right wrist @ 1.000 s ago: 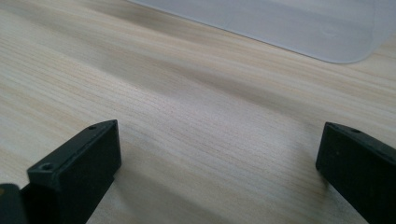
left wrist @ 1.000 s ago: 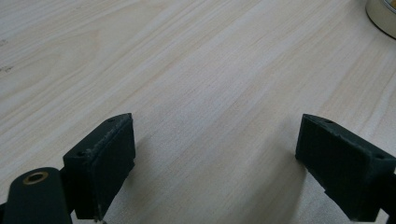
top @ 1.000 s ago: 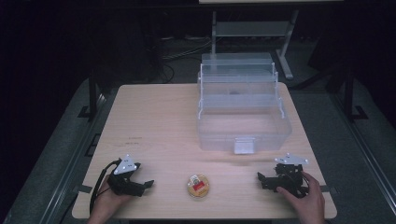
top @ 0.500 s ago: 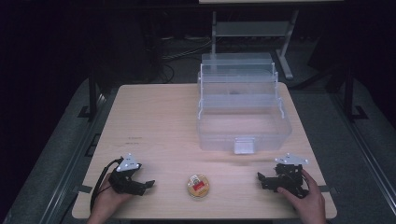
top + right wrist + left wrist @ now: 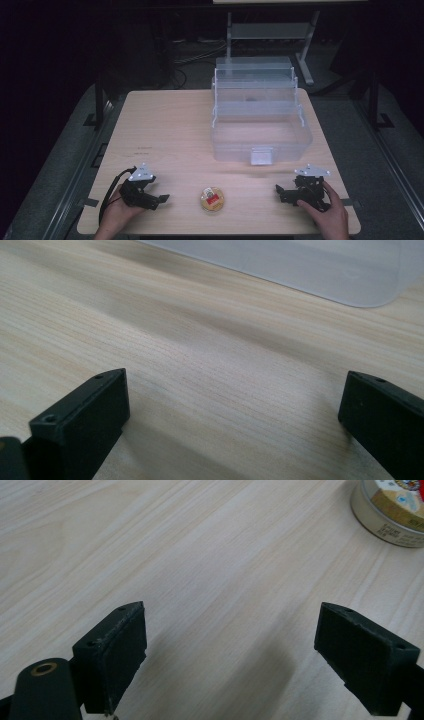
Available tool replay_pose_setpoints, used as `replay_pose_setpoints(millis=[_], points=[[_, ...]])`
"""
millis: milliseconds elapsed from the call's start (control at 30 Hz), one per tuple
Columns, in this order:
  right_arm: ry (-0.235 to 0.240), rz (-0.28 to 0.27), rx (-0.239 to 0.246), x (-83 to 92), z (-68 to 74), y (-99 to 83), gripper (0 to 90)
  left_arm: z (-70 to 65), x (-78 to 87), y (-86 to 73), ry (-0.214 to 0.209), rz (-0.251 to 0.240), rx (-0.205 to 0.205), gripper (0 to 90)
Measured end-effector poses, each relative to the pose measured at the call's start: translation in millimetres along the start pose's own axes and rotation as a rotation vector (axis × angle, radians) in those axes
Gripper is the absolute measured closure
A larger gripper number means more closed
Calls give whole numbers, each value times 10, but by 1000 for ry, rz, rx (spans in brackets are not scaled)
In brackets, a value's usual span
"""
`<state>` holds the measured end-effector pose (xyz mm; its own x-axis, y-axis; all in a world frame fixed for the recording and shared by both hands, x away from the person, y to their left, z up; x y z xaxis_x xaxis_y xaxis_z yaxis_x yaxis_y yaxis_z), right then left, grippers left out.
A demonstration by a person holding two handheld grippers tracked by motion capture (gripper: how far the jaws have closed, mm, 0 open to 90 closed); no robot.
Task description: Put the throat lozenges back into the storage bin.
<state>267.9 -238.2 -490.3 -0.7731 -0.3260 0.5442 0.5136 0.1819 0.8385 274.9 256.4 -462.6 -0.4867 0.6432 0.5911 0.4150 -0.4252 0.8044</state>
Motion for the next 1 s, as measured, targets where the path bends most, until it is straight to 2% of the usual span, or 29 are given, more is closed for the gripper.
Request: replay_pose_setpoints(millis=[233,700,1000], points=[[-1,0,-1,1,1,-1,0,-43,-25,85,-16,10,-25,130],[-1,0,-1,1,1,0,0,-98,-58,166,-29,29,-42,135],[-1,0,-2,1,2,0,0,-123,-60,292,-43,31,-57,137]])
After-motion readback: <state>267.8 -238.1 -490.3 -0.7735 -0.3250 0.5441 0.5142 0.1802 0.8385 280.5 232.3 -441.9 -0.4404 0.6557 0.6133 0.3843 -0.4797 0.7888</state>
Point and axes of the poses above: each handheld gripper's, and its own axes: x roughly backward along the jaws, y roughly out of its top, z roughly to its left, the point moved 1 cm from there along -x, roughly forward along the jaws, and after that the axes turned 13 degrees about -z, right-handed, at the moved point
